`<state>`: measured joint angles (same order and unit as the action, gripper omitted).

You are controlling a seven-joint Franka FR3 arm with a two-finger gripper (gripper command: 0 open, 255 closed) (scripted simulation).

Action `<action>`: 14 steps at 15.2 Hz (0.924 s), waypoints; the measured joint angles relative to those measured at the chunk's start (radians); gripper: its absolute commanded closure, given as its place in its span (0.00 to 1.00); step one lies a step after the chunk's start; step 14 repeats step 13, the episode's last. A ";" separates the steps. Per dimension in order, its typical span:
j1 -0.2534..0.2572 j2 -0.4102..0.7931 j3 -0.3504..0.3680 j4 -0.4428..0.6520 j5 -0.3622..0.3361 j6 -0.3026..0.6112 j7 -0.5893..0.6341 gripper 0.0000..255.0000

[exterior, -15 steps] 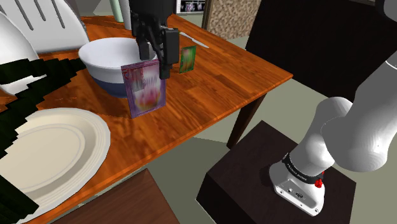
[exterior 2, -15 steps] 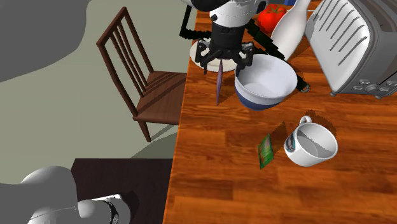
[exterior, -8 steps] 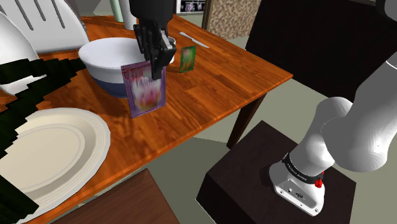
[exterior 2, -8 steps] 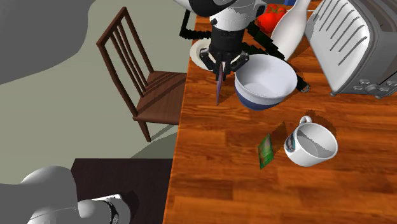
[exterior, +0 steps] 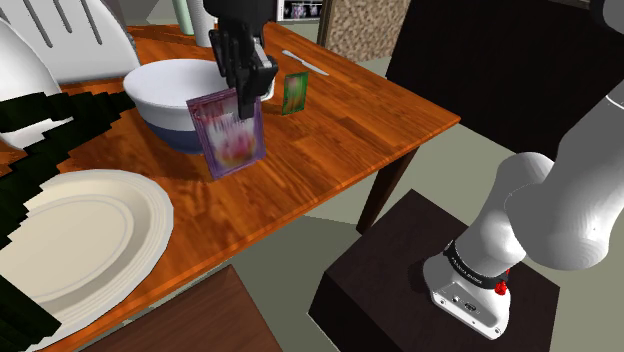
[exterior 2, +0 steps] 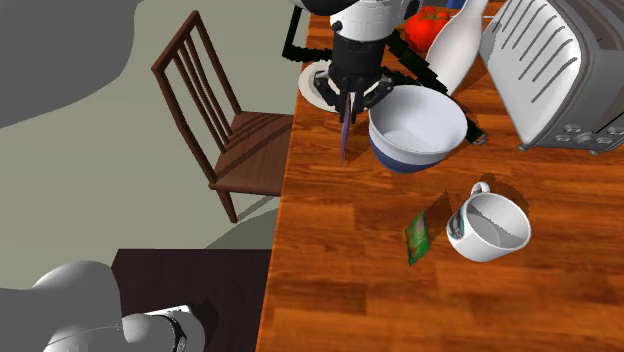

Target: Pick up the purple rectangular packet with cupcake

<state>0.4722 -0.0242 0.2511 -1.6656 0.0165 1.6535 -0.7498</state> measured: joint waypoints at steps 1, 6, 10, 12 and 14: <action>0.001 0.005 0.001 0.019 -0.001 -0.013 0.002 1.00; 0.001 0.017 0.001 0.101 -0.004 -0.084 0.003 1.00; 0.004 0.039 0.004 0.181 -0.010 -0.143 0.009 1.00; 0.005 0.052 0.005 0.225 -0.013 -0.174 0.012 1.00; 0.005 0.055 0.005 0.236 -0.014 -0.183 0.012 1.00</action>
